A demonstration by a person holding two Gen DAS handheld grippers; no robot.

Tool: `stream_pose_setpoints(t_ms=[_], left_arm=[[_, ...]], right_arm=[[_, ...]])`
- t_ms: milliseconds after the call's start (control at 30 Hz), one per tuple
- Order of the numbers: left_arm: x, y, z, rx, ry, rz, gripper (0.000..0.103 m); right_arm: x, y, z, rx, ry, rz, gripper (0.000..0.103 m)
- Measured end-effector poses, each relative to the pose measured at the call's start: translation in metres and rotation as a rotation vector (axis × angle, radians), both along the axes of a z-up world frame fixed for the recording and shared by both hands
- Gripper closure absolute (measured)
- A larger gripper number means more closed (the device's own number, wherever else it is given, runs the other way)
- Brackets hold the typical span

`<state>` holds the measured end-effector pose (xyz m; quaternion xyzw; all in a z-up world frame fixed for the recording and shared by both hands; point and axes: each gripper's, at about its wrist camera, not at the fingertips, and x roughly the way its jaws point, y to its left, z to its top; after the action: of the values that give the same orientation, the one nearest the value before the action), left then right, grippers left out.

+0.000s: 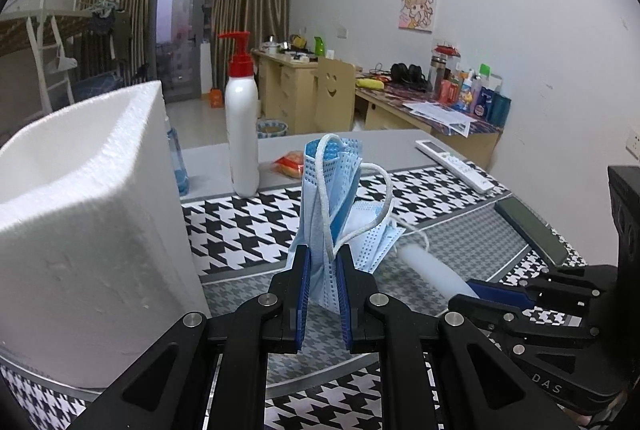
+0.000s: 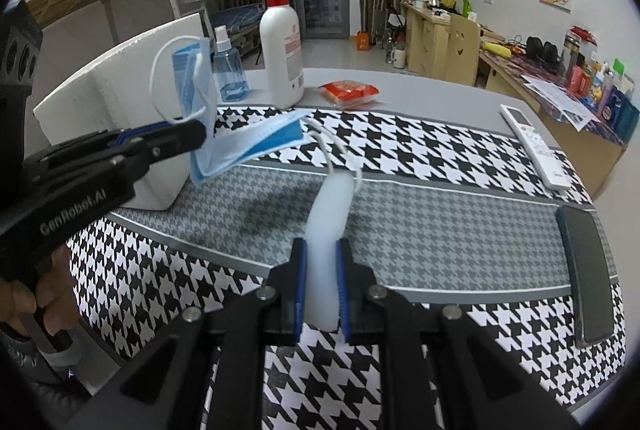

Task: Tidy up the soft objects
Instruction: 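Lift the blue mask with the left gripper while the right gripper lifts the white stick, then lower the left gripper onto the stack of blue masks while the right gripper holds the stick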

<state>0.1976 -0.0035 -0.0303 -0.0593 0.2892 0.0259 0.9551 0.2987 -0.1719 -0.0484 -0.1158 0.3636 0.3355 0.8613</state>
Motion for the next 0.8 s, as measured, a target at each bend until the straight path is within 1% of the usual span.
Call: stream_pose_setpoints(t_ms=[267,467,500,533,633,700,800], left_arm=[[-0.004,-0.002,0.016,0.033,-0.04,0.021,0.089],[-0.002,-0.003,0.023,0.048,-0.053,0.031,0.089],[-0.002,-0.003,0.024,0.051,-0.054,0.033,0.09],[-0.002,-0.003,0.024,0.052,-0.056,0.036,0.094],[-0.002,-0.003,0.025,0.063,-0.058,0.04,0.095],[-0.002,-0.004,0.026,0.065,-0.06,0.037,0.098],[-0.002,-0.006,0.026,0.068,-0.059,0.031,0.098]], right_arm=[[0.0,-0.013,0.002,0.027,0.002,-0.021,0.086],[-0.002,-0.022,0.007,0.043,-0.009,-0.033,0.086],[-0.002,-0.024,0.008,0.048,-0.012,-0.034,0.086],[-0.003,-0.025,0.009,0.051,-0.016,-0.036,0.086],[-0.005,-0.03,0.014,0.061,-0.028,-0.043,0.086],[-0.006,-0.031,0.017,0.07,-0.035,-0.04,0.086],[-0.008,-0.033,0.019,0.078,-0.04,-0.038,0.086]])
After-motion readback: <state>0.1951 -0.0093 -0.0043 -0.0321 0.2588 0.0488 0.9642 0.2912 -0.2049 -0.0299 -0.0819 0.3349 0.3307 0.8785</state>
